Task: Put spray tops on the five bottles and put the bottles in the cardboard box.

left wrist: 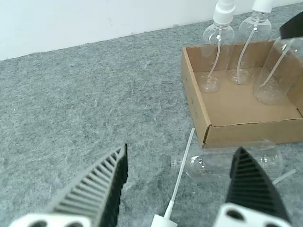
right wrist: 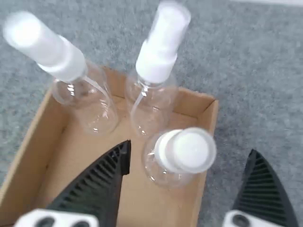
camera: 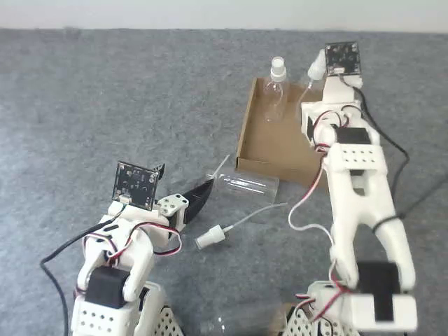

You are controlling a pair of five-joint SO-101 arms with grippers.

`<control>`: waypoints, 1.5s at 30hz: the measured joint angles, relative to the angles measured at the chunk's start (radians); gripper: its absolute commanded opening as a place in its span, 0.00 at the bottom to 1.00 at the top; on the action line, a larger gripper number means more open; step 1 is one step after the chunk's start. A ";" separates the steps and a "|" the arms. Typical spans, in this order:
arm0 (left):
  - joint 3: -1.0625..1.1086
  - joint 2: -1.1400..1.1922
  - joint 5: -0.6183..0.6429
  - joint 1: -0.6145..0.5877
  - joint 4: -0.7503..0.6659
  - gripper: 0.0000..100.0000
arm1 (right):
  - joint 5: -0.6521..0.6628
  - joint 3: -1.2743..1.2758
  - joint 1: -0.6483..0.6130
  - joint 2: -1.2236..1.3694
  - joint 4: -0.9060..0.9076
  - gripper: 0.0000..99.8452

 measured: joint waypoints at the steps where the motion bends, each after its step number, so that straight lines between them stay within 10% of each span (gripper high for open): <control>1: 0.000 0.000 0.000 0.000 0.000 0.32 | 0.000 0.000 0.000 -0.034 0.021 0.31; 11: 0.000 0.000 0.000 0.000 0.000 0.29 | 0.000 0.000 -0.028 -0.377 0.235 0.31; 21: 0.000 0.000 0.000 -0.103 0.000 0.27 | 0.051 0.000 -0.379 -0.404 0.560 0.31; 31: -0.109 0.014 -0.006 -0.319 0.051 0.27 | 0.147 0.207 -0.675 -0.397 0.522 0.31; 45: -0.503 0.801 -0.324 -0.743 0.081 0.27 | 0.399 0.146 -0.680 -0.212 0.635 0.31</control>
